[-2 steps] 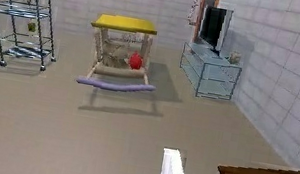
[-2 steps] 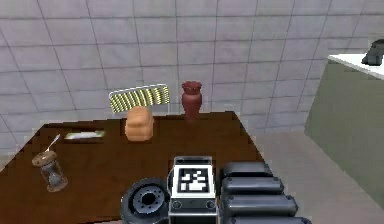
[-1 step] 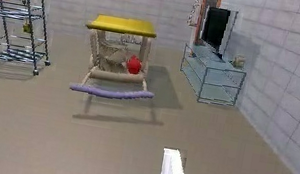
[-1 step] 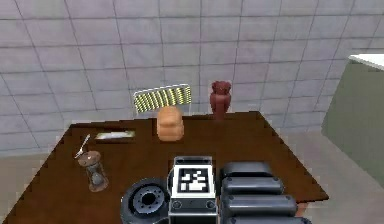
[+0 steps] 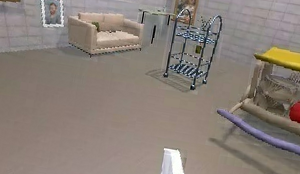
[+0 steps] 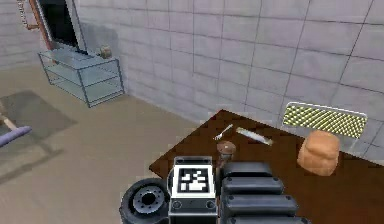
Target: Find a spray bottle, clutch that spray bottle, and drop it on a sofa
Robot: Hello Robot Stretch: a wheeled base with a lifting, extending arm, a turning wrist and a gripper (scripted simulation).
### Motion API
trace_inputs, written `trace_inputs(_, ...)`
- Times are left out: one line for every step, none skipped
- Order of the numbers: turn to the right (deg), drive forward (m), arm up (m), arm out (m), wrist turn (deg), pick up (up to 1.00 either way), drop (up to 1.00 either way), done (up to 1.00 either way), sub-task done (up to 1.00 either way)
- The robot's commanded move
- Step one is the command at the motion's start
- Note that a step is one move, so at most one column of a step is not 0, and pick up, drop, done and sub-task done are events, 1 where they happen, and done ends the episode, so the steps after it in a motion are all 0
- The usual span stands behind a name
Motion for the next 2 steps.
trace_inputs(-6.0,0.0,0.0,0.0,0.0,0.0,0.0,0.0,0.0)
trace_inputs(0.0,1.0,0.0,0.0,0.0,0.0,0.0,0.0,0.0)
